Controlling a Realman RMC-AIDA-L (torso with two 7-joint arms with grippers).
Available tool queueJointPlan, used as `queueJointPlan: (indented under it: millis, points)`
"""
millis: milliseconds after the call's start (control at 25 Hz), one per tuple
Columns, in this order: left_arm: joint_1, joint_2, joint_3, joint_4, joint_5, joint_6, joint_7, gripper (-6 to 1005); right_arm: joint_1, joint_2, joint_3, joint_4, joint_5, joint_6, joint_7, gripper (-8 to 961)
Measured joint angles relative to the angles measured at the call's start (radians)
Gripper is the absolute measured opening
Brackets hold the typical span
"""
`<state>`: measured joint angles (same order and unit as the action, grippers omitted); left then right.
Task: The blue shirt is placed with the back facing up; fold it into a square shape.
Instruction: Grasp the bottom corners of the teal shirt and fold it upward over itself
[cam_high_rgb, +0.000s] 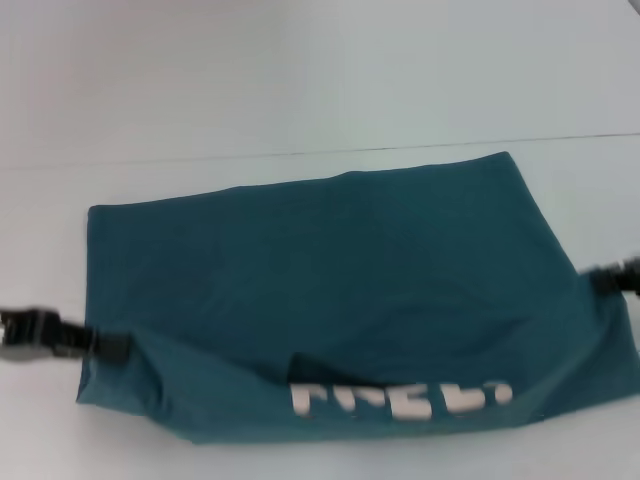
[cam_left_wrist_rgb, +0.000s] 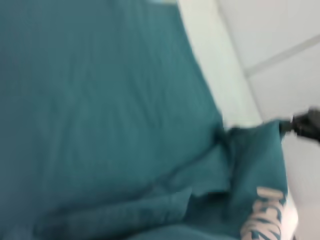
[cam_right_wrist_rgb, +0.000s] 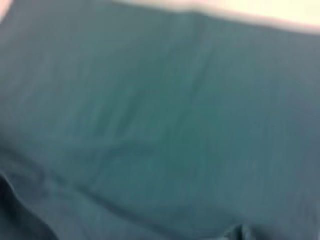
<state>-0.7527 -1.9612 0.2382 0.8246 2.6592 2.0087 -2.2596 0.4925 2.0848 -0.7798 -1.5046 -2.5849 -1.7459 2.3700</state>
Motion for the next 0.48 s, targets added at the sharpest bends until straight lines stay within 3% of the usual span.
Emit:
queueJointPlan:
  millis: [480]
  points:
    - [0.035, -0.005, -0.027, -0.034, -0.182, -0.246, 0.008, 76, -0.005, 0.003, 0.011, 0.067, 0.099, 0.202, -0.008, 127]
